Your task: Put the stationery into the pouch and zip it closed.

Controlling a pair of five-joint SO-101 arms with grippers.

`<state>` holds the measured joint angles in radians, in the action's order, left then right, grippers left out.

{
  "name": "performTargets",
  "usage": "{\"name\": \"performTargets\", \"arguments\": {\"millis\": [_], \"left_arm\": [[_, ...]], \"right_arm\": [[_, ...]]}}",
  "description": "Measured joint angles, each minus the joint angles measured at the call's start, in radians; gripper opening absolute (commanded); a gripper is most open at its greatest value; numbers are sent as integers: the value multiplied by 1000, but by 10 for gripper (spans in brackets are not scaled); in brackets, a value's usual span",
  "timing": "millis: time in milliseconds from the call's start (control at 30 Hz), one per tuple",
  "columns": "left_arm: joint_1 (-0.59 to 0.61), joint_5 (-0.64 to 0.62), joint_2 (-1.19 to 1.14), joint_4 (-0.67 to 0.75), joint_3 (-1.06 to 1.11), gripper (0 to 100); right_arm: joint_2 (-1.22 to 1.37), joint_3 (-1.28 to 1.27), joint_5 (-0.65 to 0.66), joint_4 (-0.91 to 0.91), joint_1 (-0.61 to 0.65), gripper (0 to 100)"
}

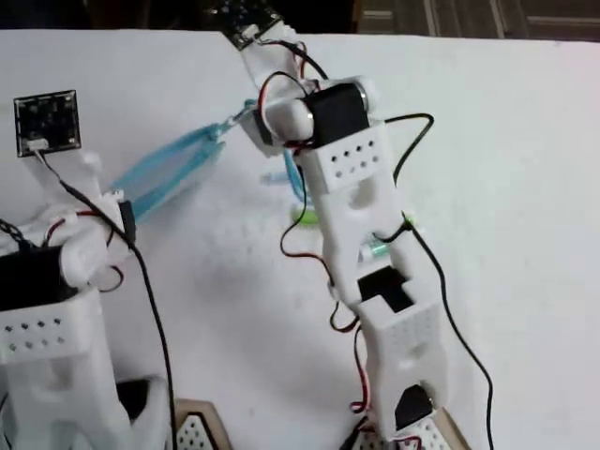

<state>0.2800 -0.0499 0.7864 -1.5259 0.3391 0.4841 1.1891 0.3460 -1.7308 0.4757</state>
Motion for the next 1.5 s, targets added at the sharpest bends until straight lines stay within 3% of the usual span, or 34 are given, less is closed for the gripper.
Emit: {"name": "performTargets", "arguments": {"millis": [133, 400, 600, 800, 967, 1167, 1367, 1500], "left_arm": [[0, 5, 0, -103, -126, 24], [12, -15, -77, -256, -350, 23], [150, -48, -236, -262, -419, 23], [203, -46, -339, -262, -428, 23], [203, -46, -339, -262, -448, 23], [206, -46, -341, -262, -453, 23], [206, -46, -341, -262, -453, 23], [206, -46, -344, -262, -453, 23]], "right_arm": [[8, -3, 43, 5, -32, 39], [-84, -41, 170, -23, -28, 357], [-324, -270, 319, -23, -28, 340], [-624, -750, 548, -23, -164, 340], [-681, -1088, 770, -23, -281, 340], [-520, -1206, 1046, -18, -334, 340], [-155, -1094, 1073, 28, -404, 307], [11, -976, 988, 0, -440, 292]]}}
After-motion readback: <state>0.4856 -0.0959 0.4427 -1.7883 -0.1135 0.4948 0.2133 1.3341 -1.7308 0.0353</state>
